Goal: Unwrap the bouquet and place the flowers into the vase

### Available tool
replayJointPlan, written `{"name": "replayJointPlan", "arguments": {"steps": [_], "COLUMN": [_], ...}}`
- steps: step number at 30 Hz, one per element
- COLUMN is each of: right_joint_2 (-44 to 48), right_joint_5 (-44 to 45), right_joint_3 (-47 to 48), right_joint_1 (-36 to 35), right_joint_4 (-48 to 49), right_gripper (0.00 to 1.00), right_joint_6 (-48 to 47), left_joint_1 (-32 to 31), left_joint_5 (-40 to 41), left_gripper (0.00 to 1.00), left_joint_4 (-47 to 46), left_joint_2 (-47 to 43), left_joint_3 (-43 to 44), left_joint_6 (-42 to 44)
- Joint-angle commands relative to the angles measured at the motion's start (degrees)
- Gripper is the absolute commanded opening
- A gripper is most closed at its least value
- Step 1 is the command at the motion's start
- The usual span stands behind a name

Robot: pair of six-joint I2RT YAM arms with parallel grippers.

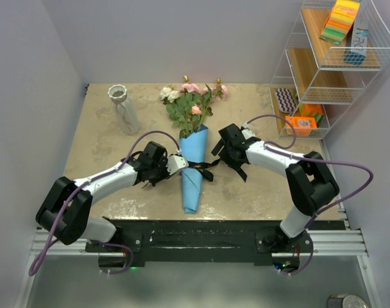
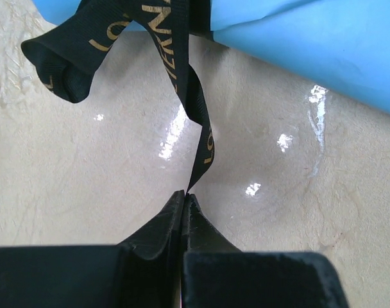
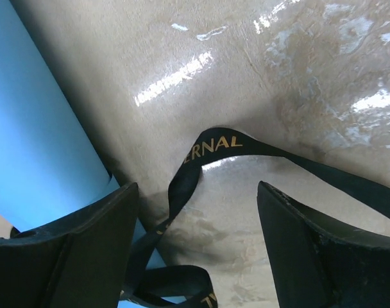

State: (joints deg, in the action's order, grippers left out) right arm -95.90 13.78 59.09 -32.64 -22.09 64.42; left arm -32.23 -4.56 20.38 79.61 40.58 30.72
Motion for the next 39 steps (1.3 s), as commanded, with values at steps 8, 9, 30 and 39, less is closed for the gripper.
{"name": "replayJointPlan", "arguments": {"steps": [8,9,30,39], "right_joint_2": [-5.09,-5.35,3.14,18.98], "right_joint_5": [5.11,5.29,13.28,16.46], "right_joint_3": [2.52,2.78,4.89,4.73], "right_joint_1": [-0.23,-0.23,1.18,13.12], "right_joint_4": [0.73,0.64,-2.68,-9.91], "right_gripper": [0.61,0.6,0.0,0.0], "right_joint_6": [8.7,8.53,0.8,-9.4], "left_joint_1": [0.06,-0.03,1.11,15.68], "left_joint_5": [1.13,1.13,0.16,2.45], "left_gripper": [0.0,0.0,0.0,0.0], "left_joint_4": [-0.43,-0.43,6.95,8.71], "left_joint_2": [-2.8,-2.97,-8.33,-10.0], "left_joint_3": [-0.59,-0.59,6.61,14.7], "left_joint_6": [0.74,0.83,-2.85,-5.24]}}
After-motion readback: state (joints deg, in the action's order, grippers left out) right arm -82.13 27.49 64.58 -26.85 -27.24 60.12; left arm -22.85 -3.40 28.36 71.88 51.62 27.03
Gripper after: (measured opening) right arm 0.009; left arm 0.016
